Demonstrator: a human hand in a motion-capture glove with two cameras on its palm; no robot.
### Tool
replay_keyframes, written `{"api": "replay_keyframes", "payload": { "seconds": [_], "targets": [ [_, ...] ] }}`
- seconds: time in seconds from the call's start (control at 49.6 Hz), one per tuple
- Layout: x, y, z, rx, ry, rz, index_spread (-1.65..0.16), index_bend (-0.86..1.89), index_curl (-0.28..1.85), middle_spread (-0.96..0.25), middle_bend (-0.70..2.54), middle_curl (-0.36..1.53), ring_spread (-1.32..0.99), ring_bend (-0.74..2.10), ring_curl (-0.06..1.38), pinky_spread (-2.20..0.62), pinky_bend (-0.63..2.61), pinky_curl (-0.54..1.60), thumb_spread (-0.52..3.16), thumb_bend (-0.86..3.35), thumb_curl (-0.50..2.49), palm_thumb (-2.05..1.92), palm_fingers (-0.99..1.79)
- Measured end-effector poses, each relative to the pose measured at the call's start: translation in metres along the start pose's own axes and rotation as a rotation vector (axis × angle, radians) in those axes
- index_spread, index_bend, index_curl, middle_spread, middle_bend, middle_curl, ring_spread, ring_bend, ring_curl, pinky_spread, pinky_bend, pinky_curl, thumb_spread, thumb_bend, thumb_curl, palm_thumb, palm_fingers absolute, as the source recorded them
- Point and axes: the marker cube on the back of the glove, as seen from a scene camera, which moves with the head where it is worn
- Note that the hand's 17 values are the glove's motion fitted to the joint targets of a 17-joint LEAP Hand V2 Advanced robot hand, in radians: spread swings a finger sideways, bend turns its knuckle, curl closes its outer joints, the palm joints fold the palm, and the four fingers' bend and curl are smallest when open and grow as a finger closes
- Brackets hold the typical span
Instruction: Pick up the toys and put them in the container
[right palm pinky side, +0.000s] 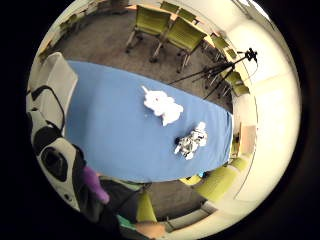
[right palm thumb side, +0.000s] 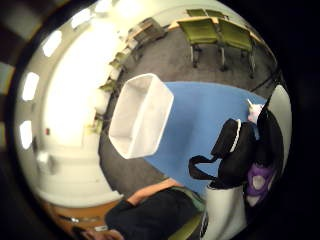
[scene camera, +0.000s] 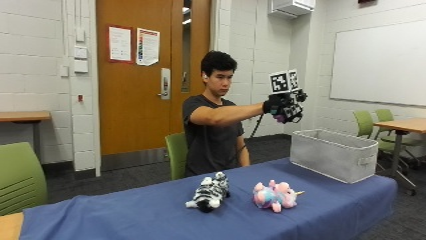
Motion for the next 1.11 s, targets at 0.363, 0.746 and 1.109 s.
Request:
{"api": "replay_keyframes", "payload": {
  "seconds": [0.363,0.746,1.109],
  "targets": [
    [-0.179,-0.077,-0.011,-0.001,-0.012,-0.233,-0.21,0.67,1.08,-0.23,1.26,0.68,-0.3,1.41,0.52,-0.44,0.92,0.46,1.44,0.22,0.57,0.53,1.23],
    [-0.225,-0.119,0.018,-0.036,-0.042,-0.363,-0.21,0.62,1.17,-0.23,1.27,0.67,-0.3,1.42,0.51,-0.44,0.93,0.46,1.45,0.2,0.62,0.53,1.23],
    [-0.223,-0.115,0.045,-0.17,-0.048,-0.353,-0.26,0.2,1.08,-0.16,0.72,0.54,-0.24,1.17,0.49,-0.31,1.16,0.56,1.2,-0.16,0.43,-0.15,-0.05]
  ]
}}
